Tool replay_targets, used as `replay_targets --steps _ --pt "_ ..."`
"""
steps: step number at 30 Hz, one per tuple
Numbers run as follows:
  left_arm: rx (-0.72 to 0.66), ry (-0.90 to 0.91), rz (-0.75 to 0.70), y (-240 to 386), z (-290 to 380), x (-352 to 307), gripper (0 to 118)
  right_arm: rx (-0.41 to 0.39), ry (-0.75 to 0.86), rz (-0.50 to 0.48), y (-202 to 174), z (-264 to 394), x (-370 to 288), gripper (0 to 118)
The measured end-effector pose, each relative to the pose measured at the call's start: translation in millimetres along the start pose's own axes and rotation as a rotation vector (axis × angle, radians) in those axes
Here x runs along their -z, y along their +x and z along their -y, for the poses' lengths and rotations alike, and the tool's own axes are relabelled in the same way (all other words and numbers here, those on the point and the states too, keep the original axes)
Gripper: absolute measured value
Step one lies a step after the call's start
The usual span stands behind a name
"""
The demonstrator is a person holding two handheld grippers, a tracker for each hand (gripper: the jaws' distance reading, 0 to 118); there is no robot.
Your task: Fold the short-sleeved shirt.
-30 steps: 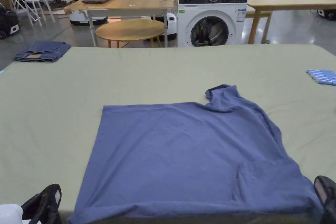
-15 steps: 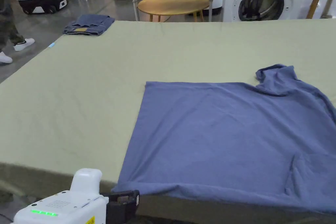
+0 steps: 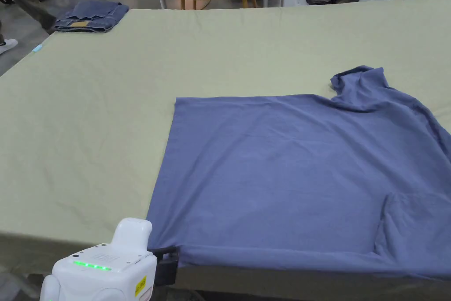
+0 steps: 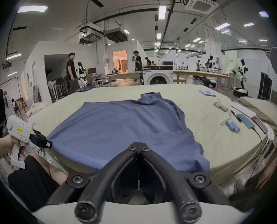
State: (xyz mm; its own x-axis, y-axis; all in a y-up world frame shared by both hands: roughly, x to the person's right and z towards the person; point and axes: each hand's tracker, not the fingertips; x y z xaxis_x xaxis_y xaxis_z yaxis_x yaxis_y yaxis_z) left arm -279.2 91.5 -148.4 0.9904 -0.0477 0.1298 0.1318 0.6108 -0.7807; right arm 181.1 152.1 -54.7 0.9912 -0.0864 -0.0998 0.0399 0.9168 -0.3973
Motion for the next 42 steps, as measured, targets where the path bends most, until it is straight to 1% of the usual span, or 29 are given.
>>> replay_targets --steps 1,2,3,5,8,10,11,12,13,14,15,16,18,22,23,24,25,26,27,29,32,34,38,40,42 --pt "0.004 0.015 -0.001 0.5 0.4 -4.9 54 -0.001 -0.004 0.007 0.1 0.5 0.1 0" --pt "0.003 0.031 0.012 0.6 0.6 -9.9 26 -0.004 -0.008 0.012 -0.3 -2.1 2.0 0" --pt "-0.008 0.048 0.018 2.4 0.6 -13.2 11 -0.008 -0.014 0.018 0.0 -1.8 2.6 0" --pt "-0.012 0.066 0.01 6.7 -0.6 -18.7 6 -0.008 -0.023 0.026 2.9 -2.4 4.5 0" --pt "-0.022 0.117 0.014 11.7 -6.6 -24.5 4 -0.026 -0.036 0.05 12.7 -7.6 6.0 0" --pt "-0.024 0.136 0.018 12.6 -12.1 -31.2 4 -0.059 -0.06 0.106 31.0 -9.3 9.1 0" --pt "-0.029 0.146 0.023 12.1 -14.5 -34.5 4 -0.058 -0.098 0.127 40.0 -10.9 12.6 0" --pt "-0.033 0.153 0.026 14.2 -16.6 -36.3 4 -0.043 -0.144 0.127 50.8 -11.6 17.1 8" --pt "-0.036 0.162 0.026 13.6 -18.2 -38.1 4 -0.018 -0.201 0.12 62.8 -11.0 21.5 32" --pt "-0.036 0.164 0.03 12.7 -19.7 -39.2 4 0.005 -0.248 0.135 81.5 -6.3 26.2 81" --pt "-0.036 0.164 0.031 15.0 -22.3 -41.9 4 0.021 -0.285 0.152 90.5 -3.7 31.3 105" --pt "-0.036 0.163 0.032 18.6 -25.1 -45.2 4 0.025 -0.315 0.161 98.4 -0.4 36.3 110" --pt "-0.038 0.163 0.031 17.6 -26.8 -46.5 4 0.023 -0.308 0.173 112.0 6.2 42.2 109" --pt "-0.041 0.153 0.029 20.4 -27.7 -46.8 4 0.024 -0.395 0.167 121.1 13.8 62.2 109" --pt "-0.036 0.148 0.025 21.1 -27.3 -46.1 4 0.037 -0.437 0.143 122.9 13.9 65.9 104" --pt "-0.031 0.143 0.019 21.0 -24.9 -44.2 4 0.034 -0.442 0.136 123.7 12.7 67.9 81" --pt "-0.03 0.139 0.017 21.3 -24.2 -44.1 4 0.041 -0.449 0.098 121.5 12.7 67.9 36" --pt "-0.032 0.135 0.021 21.4 -23.3 -44.4 4 0.051 -0.47 0.061 117.8 14.9 67.2 1" --pt "-0.036 0.131 0.018 22.1 -21.9 -45.0 4 0.041 -0.462 0.084 114.1 13.5 69.0 1" --pt "-0.041 0.121 0.018 20.5 -19.8 -44.8 4 -0.019 -0.441 0.097 104.2 11.0 64.4 1" --pt "-0.086 0.118 0.024 14.6 -21.9 -48.2 4 0.007 -0.411 0.092 99.7 0.4 55.3 1" --pt "-0.131 0.115 0.05 8.7 -29.9 -52.2 4 0.004 -0.39 0.086 103.3 -15.0 51.0 1" --pt "-0.137 0.151 0.06 -2.6 -69.2 -56.4 4 -0.035 -0.356 0.068 103.7 -63.5 62.4 1" --pt "-0.11 0.172 0.053 -5.8 -96.8 -52.5 4 -0.073 -0.348 0.071 102.5 -87.8 80.6 1" --pt "-0.102 0.175 0.052 -9.1 -124.8 -41.6 4 -0.09 -0.348 0.069 108.5 -107.6 106.4 1"
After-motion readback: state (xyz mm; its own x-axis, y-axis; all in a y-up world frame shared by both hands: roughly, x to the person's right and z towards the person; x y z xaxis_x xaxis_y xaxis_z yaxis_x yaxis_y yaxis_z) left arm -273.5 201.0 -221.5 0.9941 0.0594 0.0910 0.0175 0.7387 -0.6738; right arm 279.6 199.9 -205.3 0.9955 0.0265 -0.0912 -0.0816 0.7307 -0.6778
